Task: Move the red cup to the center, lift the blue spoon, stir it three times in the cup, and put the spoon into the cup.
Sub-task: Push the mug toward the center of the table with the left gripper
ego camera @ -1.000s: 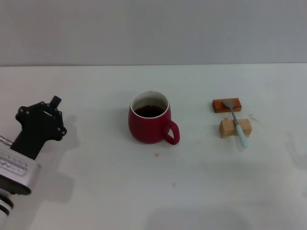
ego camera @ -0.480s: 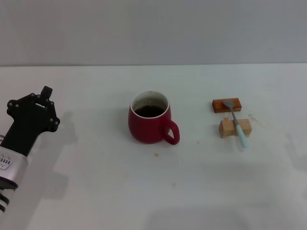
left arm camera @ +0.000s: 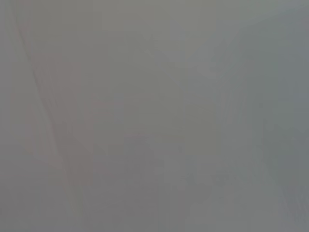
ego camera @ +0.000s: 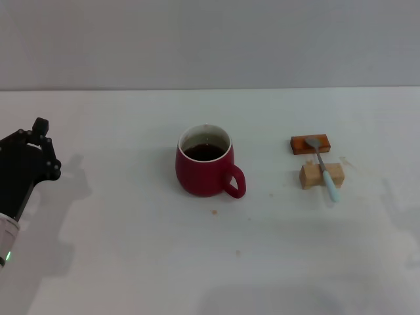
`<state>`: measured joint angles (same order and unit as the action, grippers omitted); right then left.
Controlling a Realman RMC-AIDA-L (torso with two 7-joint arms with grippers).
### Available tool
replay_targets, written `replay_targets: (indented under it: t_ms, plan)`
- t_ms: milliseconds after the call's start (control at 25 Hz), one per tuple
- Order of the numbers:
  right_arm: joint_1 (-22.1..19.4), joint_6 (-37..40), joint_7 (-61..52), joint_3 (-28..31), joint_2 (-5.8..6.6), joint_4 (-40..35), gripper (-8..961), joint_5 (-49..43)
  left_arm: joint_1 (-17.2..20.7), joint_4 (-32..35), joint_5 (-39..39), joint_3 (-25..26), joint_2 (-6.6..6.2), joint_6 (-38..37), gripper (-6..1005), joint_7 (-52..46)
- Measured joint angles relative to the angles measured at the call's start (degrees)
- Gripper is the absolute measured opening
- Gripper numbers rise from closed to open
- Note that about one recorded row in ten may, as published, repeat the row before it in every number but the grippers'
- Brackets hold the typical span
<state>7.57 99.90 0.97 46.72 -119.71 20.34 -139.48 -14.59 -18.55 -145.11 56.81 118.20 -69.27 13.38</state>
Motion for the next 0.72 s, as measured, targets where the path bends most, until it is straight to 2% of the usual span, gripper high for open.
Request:
replay_targets:
  t_ms: [720]
  plan:
    - [-0.1, -0.7, 0.0, -1.3, 0.01, 0.0, 716, 0.0, 0.8, 0.2, 0.0, 0.9, 0.02, -1.1, 20, -2.8]
